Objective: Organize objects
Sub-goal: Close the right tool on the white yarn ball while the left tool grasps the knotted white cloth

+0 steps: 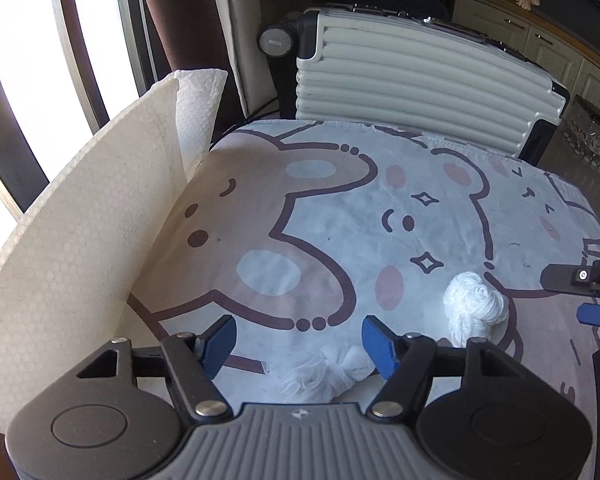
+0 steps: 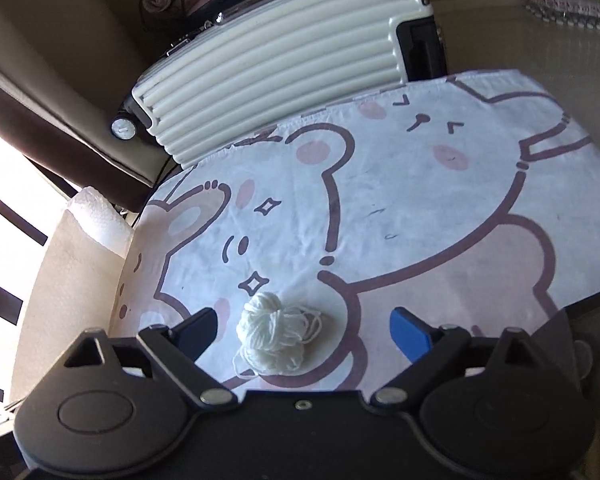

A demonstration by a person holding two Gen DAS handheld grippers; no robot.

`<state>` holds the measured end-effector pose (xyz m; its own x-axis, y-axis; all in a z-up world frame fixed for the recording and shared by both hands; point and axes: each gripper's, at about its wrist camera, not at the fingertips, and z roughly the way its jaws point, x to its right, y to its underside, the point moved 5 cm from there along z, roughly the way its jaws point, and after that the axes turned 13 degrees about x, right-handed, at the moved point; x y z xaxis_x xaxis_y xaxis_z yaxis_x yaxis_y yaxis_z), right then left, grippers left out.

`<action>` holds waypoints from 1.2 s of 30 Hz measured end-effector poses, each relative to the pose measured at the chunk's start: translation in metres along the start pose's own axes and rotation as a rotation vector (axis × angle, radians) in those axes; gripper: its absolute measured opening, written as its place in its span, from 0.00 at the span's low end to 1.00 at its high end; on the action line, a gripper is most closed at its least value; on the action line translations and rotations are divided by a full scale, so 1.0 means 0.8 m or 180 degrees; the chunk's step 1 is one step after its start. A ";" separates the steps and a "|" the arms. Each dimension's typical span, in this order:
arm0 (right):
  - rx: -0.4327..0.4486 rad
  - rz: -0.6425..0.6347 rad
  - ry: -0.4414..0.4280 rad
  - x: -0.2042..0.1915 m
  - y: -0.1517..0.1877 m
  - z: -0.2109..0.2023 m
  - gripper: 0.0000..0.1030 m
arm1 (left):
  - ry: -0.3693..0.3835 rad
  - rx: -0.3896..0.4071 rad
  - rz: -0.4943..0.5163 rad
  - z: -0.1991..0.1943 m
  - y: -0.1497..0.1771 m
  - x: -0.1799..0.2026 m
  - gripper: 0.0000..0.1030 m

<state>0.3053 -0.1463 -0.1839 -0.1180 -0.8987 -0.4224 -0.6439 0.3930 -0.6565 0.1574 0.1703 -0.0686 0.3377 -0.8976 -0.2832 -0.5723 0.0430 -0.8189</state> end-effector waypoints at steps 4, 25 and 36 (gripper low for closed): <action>-0.0179 0.0059 -0.0024 -0.006 0.016 0.031 0.84 | 0.0081 -0.0074 0.0044 0.016 0.006 -0.004 0.66; -0.0572 -0.0234 -0.0211 -0.041 0.054 0.103 0.42 | 0.0673 -0.0381 0.0351 0.060 0.034 0.017 0.66; -0.0593 -0.0158 -0.0259 -0.035 0.048 0.101 0.37 | 0.0922 -0.0731 0.0507 0.061 0.057 0.033 0.66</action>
<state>0.3451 -0.0905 -0.2475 -0.0262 -0.8944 -0.4464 -0.7769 0.2993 -0.5540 0.1765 0.1698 -0.1377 0.0254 -0.9756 -0.2181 -0.7637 0.1219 -0.6340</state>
